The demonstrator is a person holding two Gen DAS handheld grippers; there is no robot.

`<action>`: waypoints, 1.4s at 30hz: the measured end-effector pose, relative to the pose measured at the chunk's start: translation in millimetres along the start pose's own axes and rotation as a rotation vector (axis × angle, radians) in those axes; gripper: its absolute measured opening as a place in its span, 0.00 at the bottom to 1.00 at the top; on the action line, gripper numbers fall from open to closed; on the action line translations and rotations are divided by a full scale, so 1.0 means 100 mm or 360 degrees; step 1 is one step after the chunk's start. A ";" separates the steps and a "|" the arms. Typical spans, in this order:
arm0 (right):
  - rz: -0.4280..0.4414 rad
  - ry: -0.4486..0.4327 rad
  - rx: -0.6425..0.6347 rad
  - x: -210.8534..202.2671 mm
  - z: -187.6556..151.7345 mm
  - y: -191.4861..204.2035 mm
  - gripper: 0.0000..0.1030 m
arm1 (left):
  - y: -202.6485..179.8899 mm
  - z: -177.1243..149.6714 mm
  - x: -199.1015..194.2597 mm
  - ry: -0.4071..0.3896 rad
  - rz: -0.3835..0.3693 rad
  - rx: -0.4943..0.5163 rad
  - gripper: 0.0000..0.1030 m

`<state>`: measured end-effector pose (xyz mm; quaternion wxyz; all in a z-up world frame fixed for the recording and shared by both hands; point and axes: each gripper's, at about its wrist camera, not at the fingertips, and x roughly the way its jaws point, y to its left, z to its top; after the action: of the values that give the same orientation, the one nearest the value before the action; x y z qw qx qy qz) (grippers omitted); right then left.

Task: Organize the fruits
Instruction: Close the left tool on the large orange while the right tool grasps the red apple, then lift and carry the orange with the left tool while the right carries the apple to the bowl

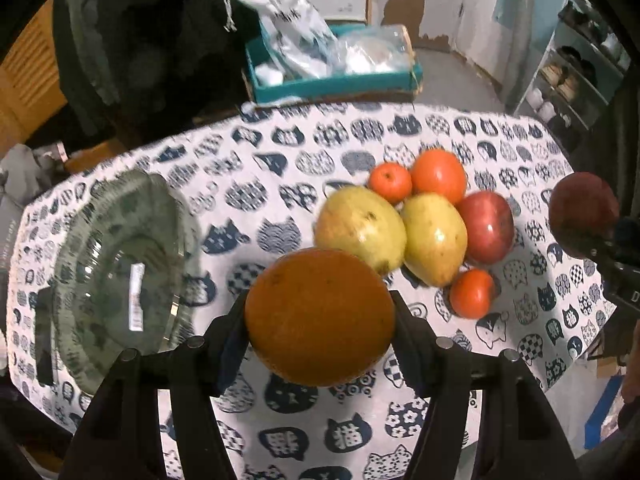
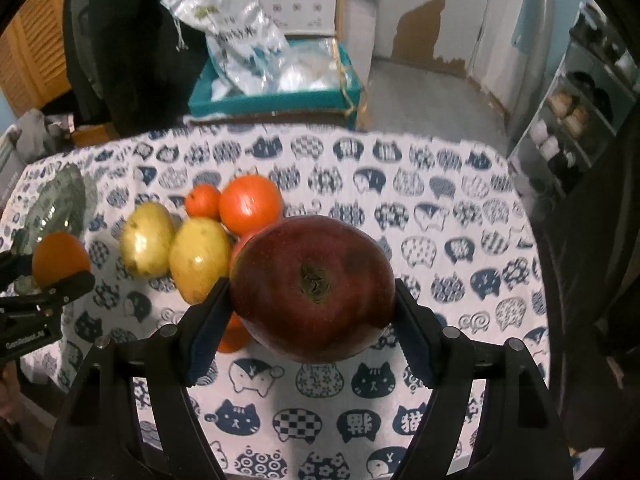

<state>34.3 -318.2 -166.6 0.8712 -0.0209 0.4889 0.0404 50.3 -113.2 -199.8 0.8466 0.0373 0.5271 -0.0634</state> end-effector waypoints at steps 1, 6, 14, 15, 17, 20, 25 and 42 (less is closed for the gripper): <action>-0.0001 -0.0012 -0.0002 -0.02 0.02 0.02 0.75 | 0.03 0.02 -0.04 -0.0019 0.0005 -0.0001 0.64; 0.0035 -0.0094 -0.0009 -0.21 0.15 0.14 0.75 | 0.16 0.09 -0.23 -0.0111 0.0032 -0.0016 0.64; 0.0082 -0.0213 -0.0051 -0.47 0.34 0.36 0.75 | 0.41 0.17 -0.53 -0.0234 0.0057 -0.0053 0.64; 0.0088 -0.0225 -0.0056 -0.50 0.36 0.40 0.75 | 0.44 0.17 -0.56 -0.0243 0.0058 -0.0059 0.64; 0.0106 -0.0244 -0.0063 -0.55 0.40 0.47 0.75 | 0.50 0.18 -0.62 -0.0262 0.0064 -0.0076 0.64; 0.0136 -0.0272 -0.0080 -0.62 0.47 0.59 0.75 | 0.61 0.19 -0.73 -0.0304 0.0073 -0.0094 0.64; 0.0186 -0.0321 -0.0125 -0.74 0.59 0.85 0.75 | 0.81 0.20 -0.93 -0.0384 0.0092 -0.0140 0.64; 0.0372 -0.0313 -0.0312 -0.71 0.90 1.88 0.75 | 1.74 -0.01 -1.12 -0.0427 0.0225 -0.0376 0.64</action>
<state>57.4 -127.6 -58.7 0.8979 -0.0448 0.3942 0.1906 26.1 66.7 -100.1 0.9102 -0.0341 0.4093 0.0540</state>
